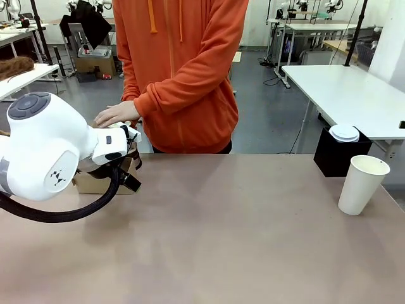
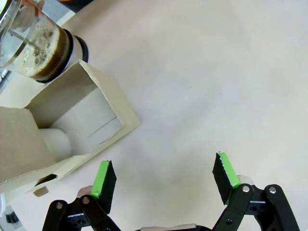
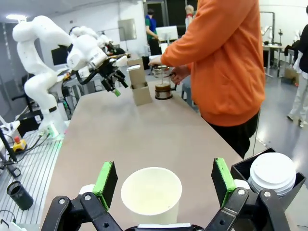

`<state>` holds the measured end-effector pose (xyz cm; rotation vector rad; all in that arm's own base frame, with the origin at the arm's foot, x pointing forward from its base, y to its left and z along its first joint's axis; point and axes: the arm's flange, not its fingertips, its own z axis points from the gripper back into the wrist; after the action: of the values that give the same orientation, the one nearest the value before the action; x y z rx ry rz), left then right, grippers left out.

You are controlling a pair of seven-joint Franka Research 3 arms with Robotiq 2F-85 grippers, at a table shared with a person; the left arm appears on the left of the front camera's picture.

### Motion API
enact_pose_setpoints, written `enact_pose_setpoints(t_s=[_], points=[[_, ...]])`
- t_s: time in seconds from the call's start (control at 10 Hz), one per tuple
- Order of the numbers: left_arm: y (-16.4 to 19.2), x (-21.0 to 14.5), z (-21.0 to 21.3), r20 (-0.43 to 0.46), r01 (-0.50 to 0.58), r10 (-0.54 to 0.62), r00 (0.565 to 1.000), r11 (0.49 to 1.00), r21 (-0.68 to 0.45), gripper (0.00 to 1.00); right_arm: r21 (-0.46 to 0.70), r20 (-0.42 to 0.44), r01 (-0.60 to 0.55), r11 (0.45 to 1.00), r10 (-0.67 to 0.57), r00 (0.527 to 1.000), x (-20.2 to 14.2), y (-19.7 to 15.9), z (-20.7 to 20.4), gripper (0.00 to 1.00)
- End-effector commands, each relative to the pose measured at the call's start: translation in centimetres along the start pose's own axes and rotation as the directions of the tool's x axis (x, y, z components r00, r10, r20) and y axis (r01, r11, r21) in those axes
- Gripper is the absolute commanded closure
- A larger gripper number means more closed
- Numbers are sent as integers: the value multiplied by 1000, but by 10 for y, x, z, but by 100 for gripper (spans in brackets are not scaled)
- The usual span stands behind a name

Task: Pour a drink into a cup and package it in a carrier.
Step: Pick up the 600 ml Paper Cup and place it in the middle top area of the table.

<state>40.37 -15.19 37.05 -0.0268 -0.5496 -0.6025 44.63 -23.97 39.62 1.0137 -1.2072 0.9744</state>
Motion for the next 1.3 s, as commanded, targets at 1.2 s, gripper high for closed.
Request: enact_pose_setpoints(t_s=[1.2], points=[[0,0,0,0,-1,1,1000,1000,-1,0,-93,68,-91,991,98,993,-155,7,-20,0]])
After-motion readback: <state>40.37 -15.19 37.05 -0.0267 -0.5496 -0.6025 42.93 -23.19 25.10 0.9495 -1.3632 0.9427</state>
